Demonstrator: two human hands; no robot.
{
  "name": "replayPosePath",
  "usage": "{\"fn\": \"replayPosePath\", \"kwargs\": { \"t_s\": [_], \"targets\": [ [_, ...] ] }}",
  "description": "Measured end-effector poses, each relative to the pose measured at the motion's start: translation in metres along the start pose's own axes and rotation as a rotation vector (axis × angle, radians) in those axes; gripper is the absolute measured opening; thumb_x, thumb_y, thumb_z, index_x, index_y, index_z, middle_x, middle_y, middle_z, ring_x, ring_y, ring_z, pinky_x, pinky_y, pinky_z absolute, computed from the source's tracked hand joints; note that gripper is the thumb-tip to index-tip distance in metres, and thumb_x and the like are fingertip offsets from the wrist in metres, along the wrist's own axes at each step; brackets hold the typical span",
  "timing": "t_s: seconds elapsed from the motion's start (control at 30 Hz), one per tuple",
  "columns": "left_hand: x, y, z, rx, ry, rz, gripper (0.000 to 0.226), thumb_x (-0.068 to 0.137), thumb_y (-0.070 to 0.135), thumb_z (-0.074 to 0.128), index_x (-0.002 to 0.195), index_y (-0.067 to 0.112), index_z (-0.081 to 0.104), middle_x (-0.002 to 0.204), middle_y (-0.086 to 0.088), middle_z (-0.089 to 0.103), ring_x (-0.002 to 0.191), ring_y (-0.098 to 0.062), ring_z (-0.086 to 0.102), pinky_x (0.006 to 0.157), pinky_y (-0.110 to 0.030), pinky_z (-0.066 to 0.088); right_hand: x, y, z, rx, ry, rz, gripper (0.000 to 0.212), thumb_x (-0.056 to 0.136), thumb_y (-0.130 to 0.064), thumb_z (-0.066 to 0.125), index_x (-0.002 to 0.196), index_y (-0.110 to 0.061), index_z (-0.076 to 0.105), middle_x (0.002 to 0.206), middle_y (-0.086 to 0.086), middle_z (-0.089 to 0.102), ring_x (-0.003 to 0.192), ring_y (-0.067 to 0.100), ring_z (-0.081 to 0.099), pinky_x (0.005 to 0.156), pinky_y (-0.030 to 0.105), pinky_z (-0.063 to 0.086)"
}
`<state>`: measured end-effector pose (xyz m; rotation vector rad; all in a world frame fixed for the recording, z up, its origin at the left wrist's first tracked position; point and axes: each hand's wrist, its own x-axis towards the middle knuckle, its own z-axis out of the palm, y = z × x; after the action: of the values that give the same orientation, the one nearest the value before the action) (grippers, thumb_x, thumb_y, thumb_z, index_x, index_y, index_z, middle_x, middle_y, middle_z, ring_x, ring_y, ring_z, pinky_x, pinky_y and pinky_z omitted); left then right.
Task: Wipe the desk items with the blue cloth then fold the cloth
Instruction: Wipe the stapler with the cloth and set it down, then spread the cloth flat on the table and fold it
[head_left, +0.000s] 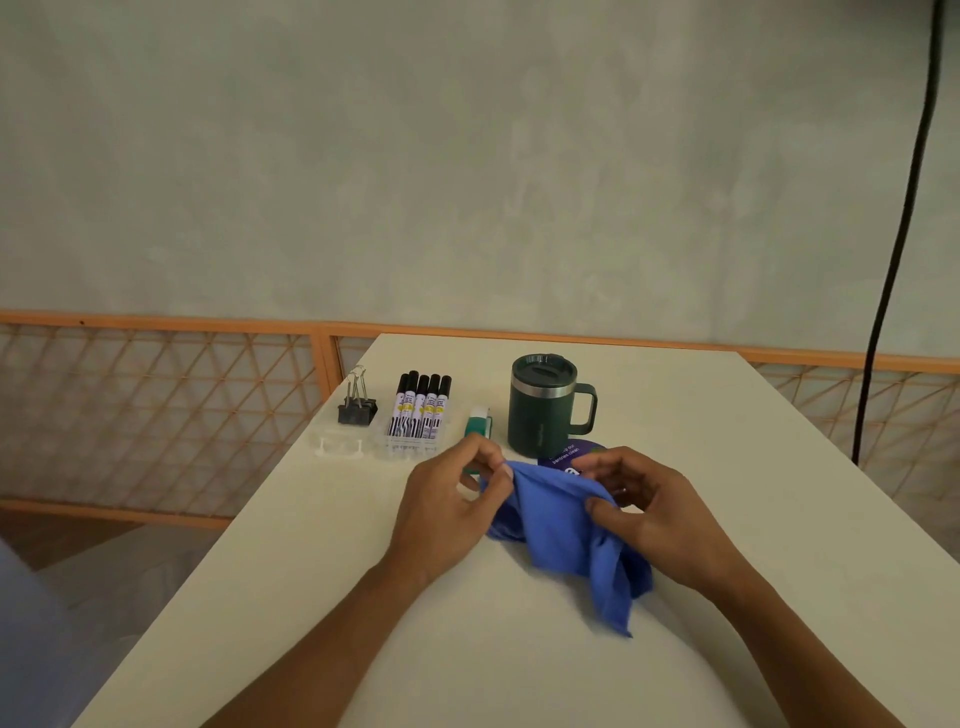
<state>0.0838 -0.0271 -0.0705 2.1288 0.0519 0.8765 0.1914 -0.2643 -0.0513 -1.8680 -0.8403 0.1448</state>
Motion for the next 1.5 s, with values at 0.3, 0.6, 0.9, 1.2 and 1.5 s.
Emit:
{"fn": "replayPosePath", "kwargs": {
  "t_s": [0.3,0.6,0.9,1.2,1.5],
  "targets": [
    [0.003,-0.001,-0.006,-0.339,-0.126,-0.079,0.014,0.094,0.005,0.060,0.081,0.004,0.058,0.125,0.005,0.077,0.121,-0.020,0.070,0.102,-0.035,0.054,0.006,-0.005,0.002,-0.224,0.327,-0.136,0.011,0.095,-0.037,0.076,0.097,-0.048,0.075,0.106,-0.021,0.066,0.098,0.003,0.064,0.075,0.010,0.051],
    [0.004,0.008,0.004,-0.407,-0.288,-0.182,0.027,0.112,0.032,0.056,0.136,0.024,0.062,0.133,0.008,0.072,0.082,-0.034,0.069,0.069,-0.042,0.060,0.003,-0.018,0.029,0.127,0.110,-0.224,0.039,0.100,0.005,0.065,0.119,-0.027,0.077,0.116,-0.008,0.075,0.113,0.020,0.072,0.094,0.026,0.058],
    [0.006,0.002,0.004,-0.234,-0.256,-0.136,0.021,0.102,0.039,0.068,0.117,0.026,0.077,0.101,0.012,0.075,0.090,-0.012,0.069,0.078,-0.026,0.058,0.004,-0.011,0.026,-0.207,0.137,-0.055,0.021,0.095,-0.054,0.071,0.089,-0.035,0.075,0.079,-0.019,0.071,0.071,0.003,0.062,0.065,0.014,0.047],
    [0.021,0.016,-0.013,-0.208,0.020,-0.021,0.015,0.105,0.032,0.066,0.103,0.018,0.073,0.105,0.005,0.075,0.104,-0.021,0.070,0.091,-0.027,0.056,0.013,-0.019,-0.010,0.034,0.169,0.000,0.005,0.099,-0.034,0.073,0.102,-0.030,0.074,0.100,-0.014,0.078,0.094,0.009,0.073,0.083,0.026,0.058],
    [0.037,0.053,-0.030,-0.464,-0.132,-0.096,0.024,0.110,0.033,0.056,0.102,0.012,0.063,0.079,-0.006,0.059,0.077,-0.019,0.051,0.075,-0.024,0.044,0.013,-0.048,-0.031,0.295,0.281,0.016,0.020,0.103,-0.041,0.067,0.111,-0.023,0.070,0.110,-0.002,0.073,0.108,0.028,0.066,0.093,0.051,0.054]
  ]
}}
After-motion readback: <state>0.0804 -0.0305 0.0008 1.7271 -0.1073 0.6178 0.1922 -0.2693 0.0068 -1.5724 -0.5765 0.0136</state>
